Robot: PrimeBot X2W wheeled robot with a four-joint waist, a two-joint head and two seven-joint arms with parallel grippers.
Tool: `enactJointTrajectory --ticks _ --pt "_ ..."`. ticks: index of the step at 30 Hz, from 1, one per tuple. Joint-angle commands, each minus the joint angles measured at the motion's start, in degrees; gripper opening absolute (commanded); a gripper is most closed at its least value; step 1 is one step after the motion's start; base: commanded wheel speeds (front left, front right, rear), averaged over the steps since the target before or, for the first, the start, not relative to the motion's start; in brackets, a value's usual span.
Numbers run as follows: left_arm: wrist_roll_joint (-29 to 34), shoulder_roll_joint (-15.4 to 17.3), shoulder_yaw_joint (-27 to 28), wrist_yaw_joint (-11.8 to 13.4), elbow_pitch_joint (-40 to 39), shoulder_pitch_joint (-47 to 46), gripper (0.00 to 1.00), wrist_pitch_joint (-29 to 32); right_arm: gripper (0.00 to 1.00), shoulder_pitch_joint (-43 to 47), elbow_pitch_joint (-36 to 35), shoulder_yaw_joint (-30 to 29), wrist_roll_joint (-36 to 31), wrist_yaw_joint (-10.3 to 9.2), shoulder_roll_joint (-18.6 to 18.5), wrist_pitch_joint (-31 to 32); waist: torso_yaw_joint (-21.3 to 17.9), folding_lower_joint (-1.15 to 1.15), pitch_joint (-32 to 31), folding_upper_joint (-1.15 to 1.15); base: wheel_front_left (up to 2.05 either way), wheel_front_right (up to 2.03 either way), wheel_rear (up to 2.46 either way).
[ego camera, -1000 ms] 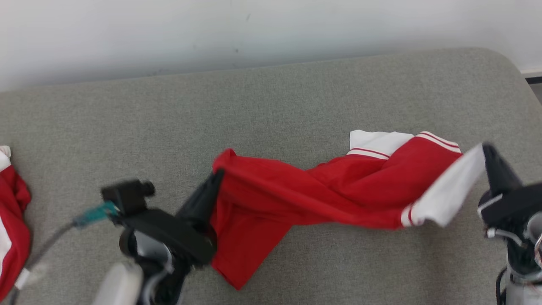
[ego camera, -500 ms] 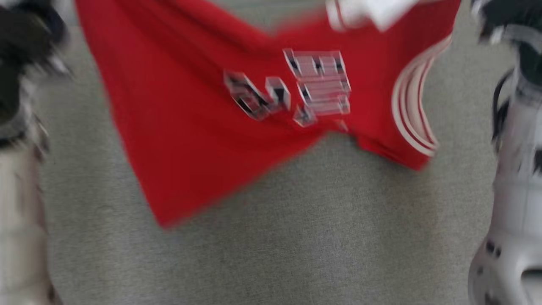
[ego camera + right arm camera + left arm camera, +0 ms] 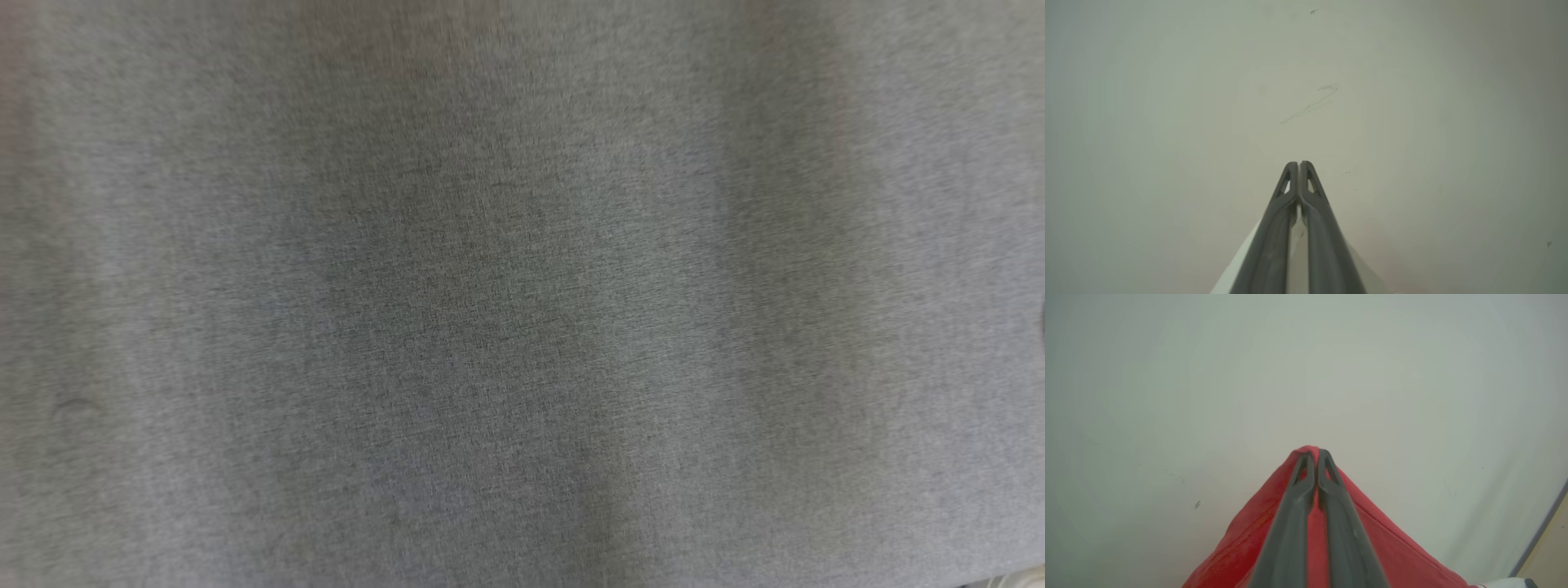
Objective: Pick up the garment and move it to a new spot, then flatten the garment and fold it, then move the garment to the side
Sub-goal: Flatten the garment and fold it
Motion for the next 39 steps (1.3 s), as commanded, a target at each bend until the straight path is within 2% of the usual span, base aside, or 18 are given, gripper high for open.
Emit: enactJointTrajectory --ticks 1,4,8,13,17,22,26,31,33,34,39 --pt "-0.10 0.12 0.45 -1.29 0.94 -1.52 0.00 -1.32 0.00 -1.70 0.66 0.10 0.82 -0.11 0.06 -2.60 -0.73 -0.03 4.31 -0.02 0.00 0.00 0.00" --pt "-0.73 0.07 0.27 -3.93 2.03 -3.65 0.00 -3.66 0.00 -3.78 1.97 0.83 -0.40 -0.11 0.04 -6.45 -0.79 -0.03 5.11 -0.02 0.00 0.00 0.00" --pt "-0.76 0.37 -0.69 -5.95 4.55 -0.09 0.00 -5.69 0.00 -1.66 4.42 2.19 -1.65 -0.11 -0.15 -6.61 -0.52 -0.03 5.88 -0.02 0.00 0.00 0.00" --pt "-2.25 1.18 -2.09 -7.10 6.51 6.75 0.00 -7.30 0.00 4.15 5.86 5.90 -0.66 -0.11 -0.42 -1.80 0.05 -0.03 5.36 -0.02 0.00 0.00 0.00" --pt "-4.53 1.90 -3.28 -7.24 6.55 14.37 0.00 -8.39 0.00 12.10 3.85 8.54 1.82 -0.11 -1.14 3.54 0.78 -0.03 3.00 -0.02 0.00 0.00 0.00" --pt "-8.19 3.43 -5.70 -7.22 4.12 24.98 0.00 -8.70 0.00 24.32 -2.79 8.38 4.55 -0.11 -2.63 10.66 1.63 -0.03 -1.99 -0.02 0.00 0.00 0.00" --pt "-11.51 3.24 -8.46 -7.22 1.77 34.28 0.00 -9.38 0.00 36.23 -11.26 6.32 5.85 -0.11 -3.07 18.34 2.42 -0.03 -6.88 -0.02 0.00 0.00 0.00" --pt "-11.68 3.08 -11.82 -7.18 1.92 45.31 0.00 -10.09 0.00 52.38 -24.42 2.91 4.73 -0.11 -3.06 31.75 3.01 -0.03 -13.35 -0.02 0.00 0.00 0.00" --pt "-9.98 3.20 -13.13 -7.14 2.34 49.87 0.00 -11.09 0.00 58.98 -29.69 1.96 3.49 -0.11 -2.95 37.60 3.13 -0.03 -15.97 -0.02 0.00 0.00 0.00" --pt "-9.98 3.20 -13.13 -7.14 2.34 49.87 0.00 -11.09 0.00 58.98 -29.69 1.96 3.49 -0.11 -2.95 37.60 3.13 -0.03 -15.97 -0.02 0.00 0.00 0.00" --pt "-8.99 1.09 -14.75 -6.45 2.67 59.06 0.00 -13.76 0.00 73.40 -41.31 -2.30 1.32 -0.11 -1.97 50.31 3.92 -0.03 -21.48 -0.02 0.00 0.00 0.00"
